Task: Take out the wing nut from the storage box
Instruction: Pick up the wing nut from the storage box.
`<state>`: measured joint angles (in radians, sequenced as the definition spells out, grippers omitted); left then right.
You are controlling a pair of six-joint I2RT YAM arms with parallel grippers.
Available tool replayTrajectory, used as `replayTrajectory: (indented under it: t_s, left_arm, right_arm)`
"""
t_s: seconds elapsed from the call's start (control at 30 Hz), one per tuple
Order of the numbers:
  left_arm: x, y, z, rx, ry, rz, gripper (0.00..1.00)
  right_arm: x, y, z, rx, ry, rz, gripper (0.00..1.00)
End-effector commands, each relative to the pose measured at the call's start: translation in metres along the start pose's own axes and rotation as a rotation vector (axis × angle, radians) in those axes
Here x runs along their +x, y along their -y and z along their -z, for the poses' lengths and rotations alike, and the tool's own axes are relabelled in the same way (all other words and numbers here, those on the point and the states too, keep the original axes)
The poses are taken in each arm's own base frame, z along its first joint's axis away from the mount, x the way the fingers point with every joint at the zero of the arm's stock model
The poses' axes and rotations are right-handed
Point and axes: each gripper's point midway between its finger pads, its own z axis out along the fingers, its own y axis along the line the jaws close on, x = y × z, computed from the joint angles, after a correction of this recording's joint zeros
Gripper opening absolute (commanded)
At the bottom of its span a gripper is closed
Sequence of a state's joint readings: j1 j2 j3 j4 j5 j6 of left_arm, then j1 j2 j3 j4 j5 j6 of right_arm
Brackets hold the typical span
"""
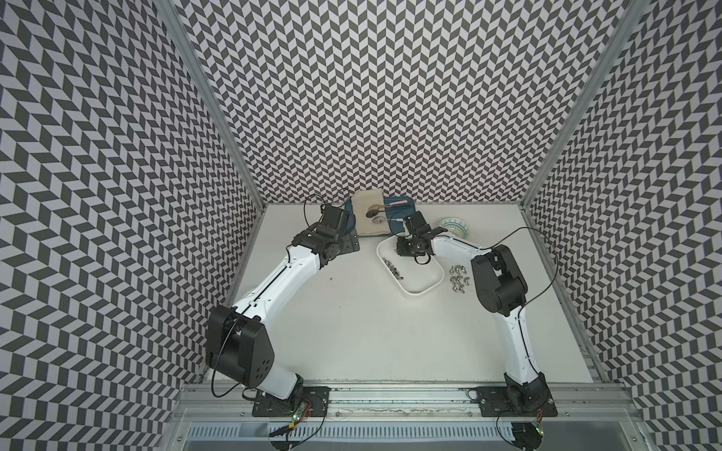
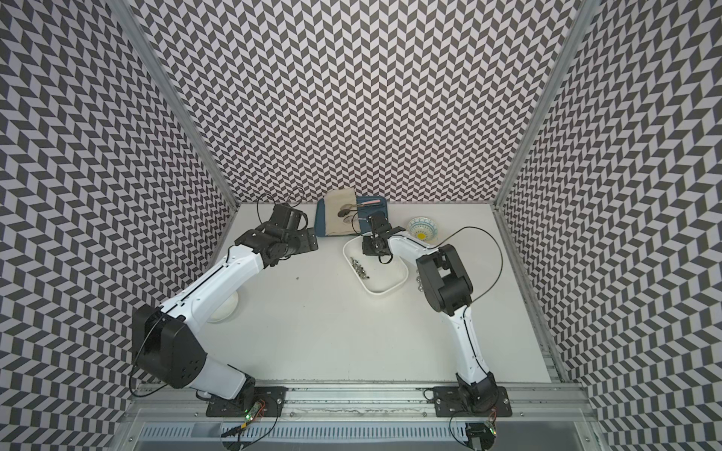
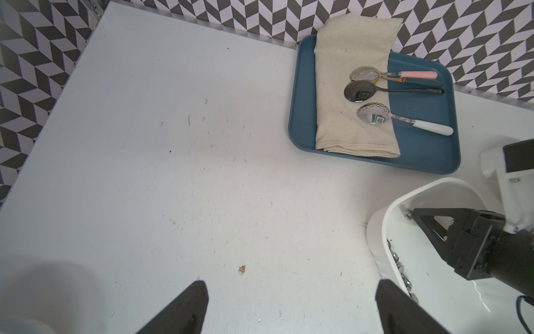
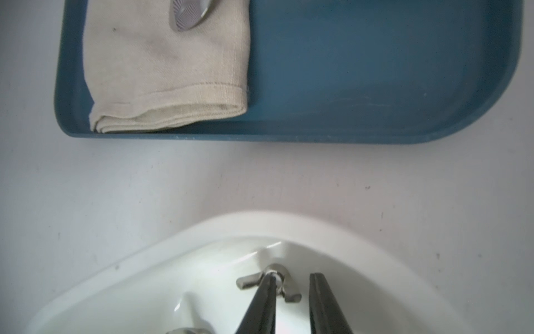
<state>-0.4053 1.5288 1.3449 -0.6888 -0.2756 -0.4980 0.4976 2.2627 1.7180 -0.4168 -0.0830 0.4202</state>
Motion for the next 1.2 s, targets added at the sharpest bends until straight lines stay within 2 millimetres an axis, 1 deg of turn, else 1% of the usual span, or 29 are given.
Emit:
replayTrajectory:
  t_s: [0.0, 0.1, 0.27, 0.43, 0.57, 0.87, 1.03, 1.17]
  left_arm:
    - [-0.012, 0.006, 0.006, 0.015, 0.025, 0.003, 0.95]
    - [-0.012, 0.007, 0.007, 0.017, 0.028, 0.004, 0.95]
    - [-0.011, 0.007, 0.007, 0.021, 0.032, 0.009, 0.95]
    - [-0.013, 0.004, 0.011, 0.014, 0.047, 0.011, 0.95]
    - [-0.013, 0.002, 0.013, 0.014, 0.055, 0.011, 0.95]
    - [-0.013, -0.001, 0.015, 0.015, 0.068, 0.015, 0.95]
    - [-0.013, -0.005, 0.017, 0.016, 0.074, 0.020, 0.95]
    - [-0.014, -0.008, 0.021, 0.016, 0.085, 0.026, 0.95]
  right_arm:
    - [-0.023, -0.024, 0.027, -0.069, 0.079, -0.006, 0.25]
    - [-0.022, -0.023, 0.026, -0.067, 0.074, -0.030, 0.25]
    - [-0.020, -0.018, 0.017, -0.058, 0.076, -0.077, 0.26]
    - [-0.017, -0.011, 0.003, -0.021, 0.051, -0.085, 0.28]
    - [-0.016, -0.008, -0.001, -0.017, 0.044, -0.094, 0.28]
    - [-0.005, 0.000, -0.014, 0.014, 0.007, -0.104, 0.27]
    - [-0.004, 0.000, -0.017, 0.007, 0.010, -0.112, 0.24]
    - [-0.003, 0.001, -0.018, 0.012, 0.005, -0.110, 0.17]
